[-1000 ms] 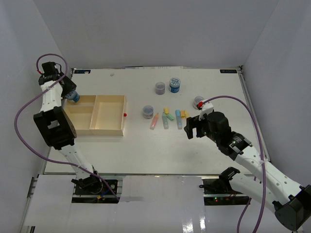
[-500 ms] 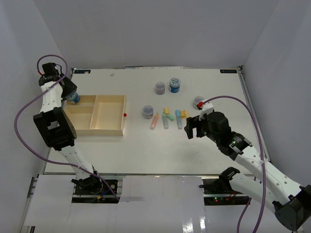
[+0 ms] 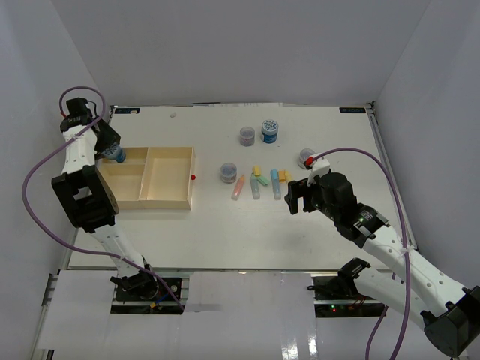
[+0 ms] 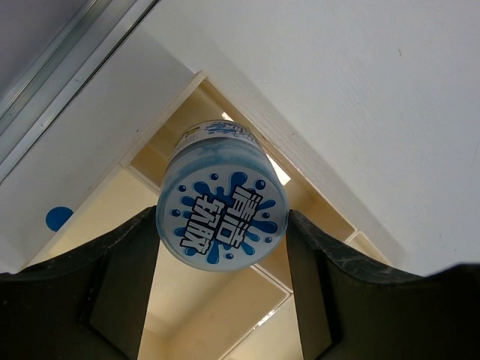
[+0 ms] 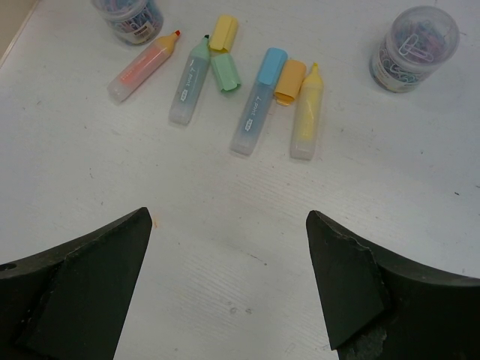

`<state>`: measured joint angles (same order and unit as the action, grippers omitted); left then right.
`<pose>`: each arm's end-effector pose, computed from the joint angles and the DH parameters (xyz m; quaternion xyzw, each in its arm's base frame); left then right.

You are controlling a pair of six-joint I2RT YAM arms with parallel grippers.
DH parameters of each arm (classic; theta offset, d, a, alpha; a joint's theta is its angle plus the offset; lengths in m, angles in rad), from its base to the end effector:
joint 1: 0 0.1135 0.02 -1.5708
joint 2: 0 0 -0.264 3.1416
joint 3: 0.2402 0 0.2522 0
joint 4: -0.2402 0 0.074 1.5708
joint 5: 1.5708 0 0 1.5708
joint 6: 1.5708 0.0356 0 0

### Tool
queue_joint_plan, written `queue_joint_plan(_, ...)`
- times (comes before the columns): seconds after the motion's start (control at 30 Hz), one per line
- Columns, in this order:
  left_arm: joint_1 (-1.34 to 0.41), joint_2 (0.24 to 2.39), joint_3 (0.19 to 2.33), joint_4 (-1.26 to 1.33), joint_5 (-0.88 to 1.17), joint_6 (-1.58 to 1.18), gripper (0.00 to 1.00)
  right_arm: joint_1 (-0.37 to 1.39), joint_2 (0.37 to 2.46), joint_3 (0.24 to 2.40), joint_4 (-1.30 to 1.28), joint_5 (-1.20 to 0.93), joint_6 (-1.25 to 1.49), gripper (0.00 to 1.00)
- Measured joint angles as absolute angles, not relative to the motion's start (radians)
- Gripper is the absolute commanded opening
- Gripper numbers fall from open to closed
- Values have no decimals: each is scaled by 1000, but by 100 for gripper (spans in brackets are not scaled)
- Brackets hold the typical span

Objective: Sort the stationery into containers
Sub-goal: Place the stationery in the storage box.

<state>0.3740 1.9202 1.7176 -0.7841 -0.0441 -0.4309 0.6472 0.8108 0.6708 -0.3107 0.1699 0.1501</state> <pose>0.3930 0.1559 0.2796 -0.3808 0.8784 0.0129 0.2883 0.1530 0.1081 0.2826 -0.1640 0.8293 0.1392 0.5157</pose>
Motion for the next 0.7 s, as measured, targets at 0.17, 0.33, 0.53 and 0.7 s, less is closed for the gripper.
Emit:
queue_joint_plan(0.17,373,1920,1718,-789,-44,-430,40,647,810,667,-307,173,150,90)
queue_joint_plan(0.33,373,1921,1716,-783,-44,-430,46,647,806,656,-302,174,150,90)
queue_joint_plan(0.53,373,1926,1694,-756,-60,-435,49,647,805,656,-299,174,150,90)
queue_joint_plan(0.7,373,1938,1685,-729,-80,-438,53,647,804,656,-295,177,150,90)
